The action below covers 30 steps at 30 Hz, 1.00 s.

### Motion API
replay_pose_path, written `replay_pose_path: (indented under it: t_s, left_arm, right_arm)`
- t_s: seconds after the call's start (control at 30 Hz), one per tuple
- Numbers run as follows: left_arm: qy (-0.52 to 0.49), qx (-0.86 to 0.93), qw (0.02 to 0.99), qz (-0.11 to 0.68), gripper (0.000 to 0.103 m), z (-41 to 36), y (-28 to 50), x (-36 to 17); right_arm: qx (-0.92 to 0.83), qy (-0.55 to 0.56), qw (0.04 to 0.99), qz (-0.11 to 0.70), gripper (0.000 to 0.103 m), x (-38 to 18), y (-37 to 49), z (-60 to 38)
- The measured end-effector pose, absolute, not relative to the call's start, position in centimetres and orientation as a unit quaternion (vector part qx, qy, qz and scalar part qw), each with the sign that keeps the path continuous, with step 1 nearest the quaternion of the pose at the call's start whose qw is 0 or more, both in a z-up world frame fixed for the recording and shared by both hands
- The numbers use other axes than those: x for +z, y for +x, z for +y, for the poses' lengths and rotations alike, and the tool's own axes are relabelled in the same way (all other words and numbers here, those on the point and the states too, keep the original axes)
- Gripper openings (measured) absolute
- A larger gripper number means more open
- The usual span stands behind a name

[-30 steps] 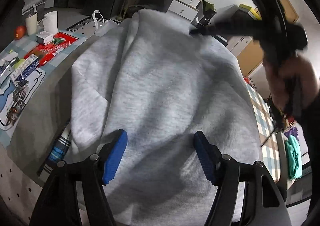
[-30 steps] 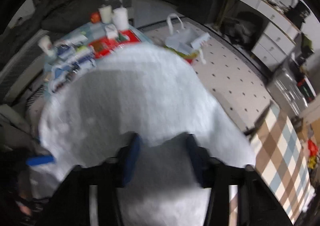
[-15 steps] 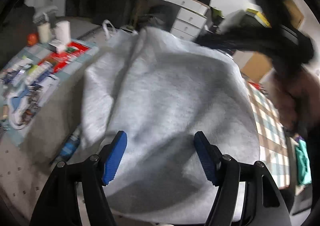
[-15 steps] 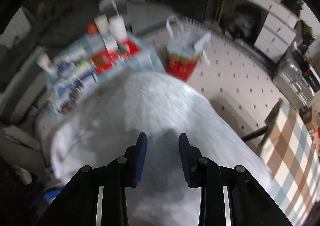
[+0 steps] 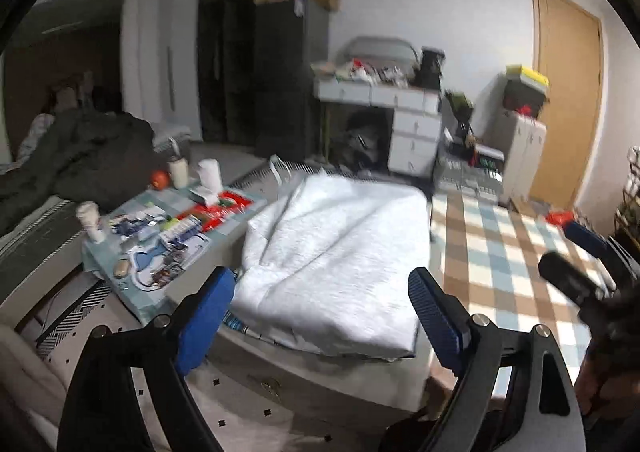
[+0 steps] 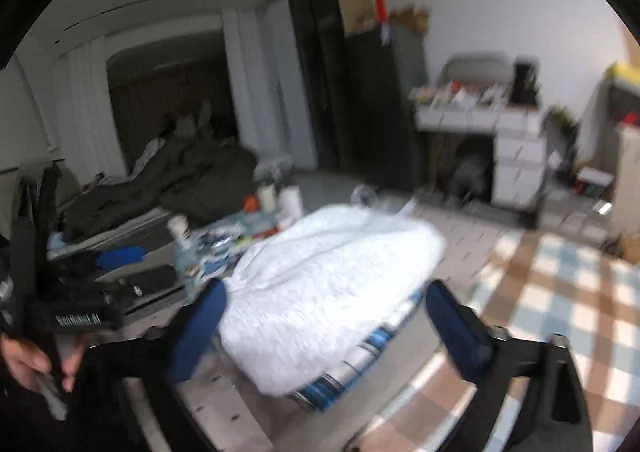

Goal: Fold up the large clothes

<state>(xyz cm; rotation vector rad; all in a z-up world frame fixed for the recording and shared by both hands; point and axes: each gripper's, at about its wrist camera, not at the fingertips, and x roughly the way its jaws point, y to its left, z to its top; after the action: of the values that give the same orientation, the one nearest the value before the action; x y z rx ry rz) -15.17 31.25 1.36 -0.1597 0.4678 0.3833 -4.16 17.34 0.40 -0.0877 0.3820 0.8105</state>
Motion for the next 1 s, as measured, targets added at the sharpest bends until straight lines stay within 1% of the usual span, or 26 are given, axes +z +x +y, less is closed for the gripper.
replay_pose_path:
  t_s: [0.07, 0.13, 0.2, 0.3, 0.47, 0.6, 0.8, 1.0]
  left_arm:
    - [-0.073, 0.197, 0.955, 0.208, 0.102, 30.1, -16.5, 1.8]
    - [-0.053, 0.208, 0.960, 0.180, 0.102, 28.4, -18.1, 2.3]
    - [-0.042, 0.212, 0.963, 0.163, 0.102, 27.7, -18.9, 2.3]
    - [-0.047, 0.211, 0.965, 0.149, 0.102, 27.1, -19.9, 2.2]
    - [-0.058, 0.212, 0.967, 0.128, 0.102, 27.2, -20.3, 1.9]
    - [-0.052, 0.215, 0.968, 0.122, 0.102, 26.7, -20.2, 1.6]
    - [-0.056, 0.211, 0.968, 0.122, 0.102, 26.4, -20.1, 0.9]
    - [-0.052, 0.223, 0.965, 0.124, 0.102, 26.0, -20.4, 0.0]
  right_arm:
    - [0.382, -0.054, 0.908, 0.162, 0.103, 1.3, -6.6, 16.1]
    - [0.385, -0.044, 0.908, 0.159, 0.103, 1.9, -8.2, 14.9]
    - [0.388, -0.010, 0.906, 0.170, 0.103, 1.8, -9.0, 13.3]
    - [0.386, 0.040, 0.906, 0.170, 0.103, 1.3, -10.7, 11.1]
    - [0.375, 0.044, 0.919, 0.114, 0.103, 1.6, -14.5, 8.8]
    - [0.362, 0.028, 0.928, 0.083, 0.103, 2.0, -16.0, 8.5]
    - [0.357, 0.053, 0.929, 0.077, 0.103, 1.4, -16.7, 7.7]
    - [0.356, 0.052, 0.930, 0.078, 0.103, 0.9, -17.3, 7.8]
